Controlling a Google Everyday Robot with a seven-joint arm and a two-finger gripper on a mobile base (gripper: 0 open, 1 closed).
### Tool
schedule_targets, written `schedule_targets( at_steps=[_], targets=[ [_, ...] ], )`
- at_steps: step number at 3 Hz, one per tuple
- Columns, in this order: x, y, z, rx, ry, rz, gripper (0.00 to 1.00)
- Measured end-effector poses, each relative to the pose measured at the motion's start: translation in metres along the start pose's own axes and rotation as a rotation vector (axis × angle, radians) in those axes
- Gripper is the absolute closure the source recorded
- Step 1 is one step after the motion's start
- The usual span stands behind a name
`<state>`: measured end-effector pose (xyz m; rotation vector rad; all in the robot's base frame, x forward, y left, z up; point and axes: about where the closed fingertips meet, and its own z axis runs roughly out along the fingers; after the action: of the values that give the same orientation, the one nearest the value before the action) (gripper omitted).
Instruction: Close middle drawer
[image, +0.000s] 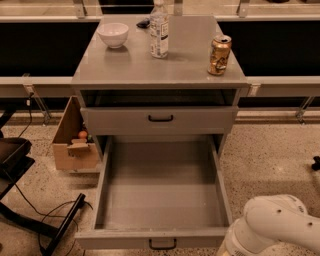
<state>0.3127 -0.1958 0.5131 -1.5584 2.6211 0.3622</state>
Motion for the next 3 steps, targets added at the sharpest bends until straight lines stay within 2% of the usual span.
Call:
schedule_targets(
  at_steps=[1,2,3],
  targets=[
    [-0.018,0.005,0.081,-0.093,-0.086,-0.014,1.00],
    [-0.029,0.002,0.125,-0.080,-0.136,-0.039,1.00],
    [-0.032,-0.017,0.159,0.007,-0.204,-0.062,1.00]
  ],
)
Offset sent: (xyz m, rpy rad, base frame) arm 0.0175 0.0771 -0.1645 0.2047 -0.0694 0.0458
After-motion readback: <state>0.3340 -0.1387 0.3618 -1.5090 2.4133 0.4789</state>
